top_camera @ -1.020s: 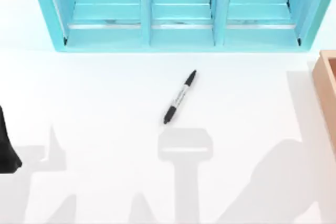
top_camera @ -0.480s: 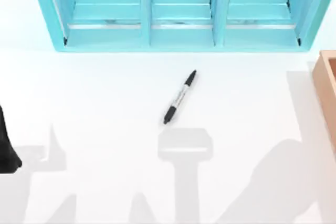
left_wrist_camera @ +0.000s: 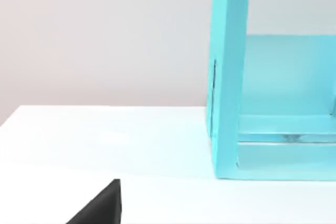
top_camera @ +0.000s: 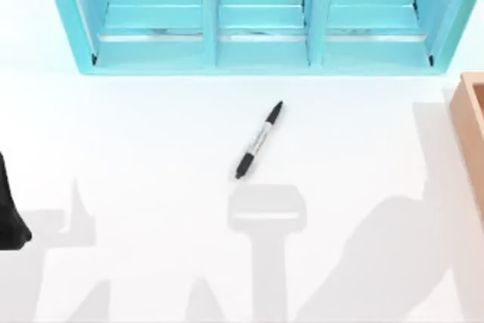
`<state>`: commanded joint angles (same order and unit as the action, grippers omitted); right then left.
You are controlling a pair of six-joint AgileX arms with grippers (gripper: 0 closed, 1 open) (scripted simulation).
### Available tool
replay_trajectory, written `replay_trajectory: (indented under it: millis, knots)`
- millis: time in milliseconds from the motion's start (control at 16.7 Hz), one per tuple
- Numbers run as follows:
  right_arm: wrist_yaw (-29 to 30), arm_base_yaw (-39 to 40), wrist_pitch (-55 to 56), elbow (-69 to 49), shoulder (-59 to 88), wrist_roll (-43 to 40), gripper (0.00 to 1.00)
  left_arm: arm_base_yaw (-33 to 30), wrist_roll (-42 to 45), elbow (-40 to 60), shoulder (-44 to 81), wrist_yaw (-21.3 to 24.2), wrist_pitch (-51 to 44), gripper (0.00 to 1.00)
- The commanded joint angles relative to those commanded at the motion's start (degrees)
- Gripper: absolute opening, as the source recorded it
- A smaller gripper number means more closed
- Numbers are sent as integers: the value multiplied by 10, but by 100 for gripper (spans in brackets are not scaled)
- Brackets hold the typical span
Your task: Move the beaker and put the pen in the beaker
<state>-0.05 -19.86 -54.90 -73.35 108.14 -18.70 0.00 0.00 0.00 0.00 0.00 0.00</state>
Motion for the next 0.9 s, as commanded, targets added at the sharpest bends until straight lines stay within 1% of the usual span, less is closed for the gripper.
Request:
replay_trajectory:
  millis: [120, 420, 540, 660, 900]
  knots:
    - [0, 36, -46, -38, -9, 38, 0, 0, 0, 0, 0, 0, 0, 100]
    - [0, 165, -224, -153, -51, 163, 0, 0, 0, 0, 0, 0, 0, 100]
    - [0, 210, -273, -190, -70, 207, 0, 0, 0, 0, 0, 0, 0, 100]
    - [0, 234, -298, -211, -82, 231, 0, 0, 0, 0, 0, 0, 0, 100]
    - [-2, 235, -300, -212, -81, 235, 0, 0, 0, 0, 0, 0, 0, 100]
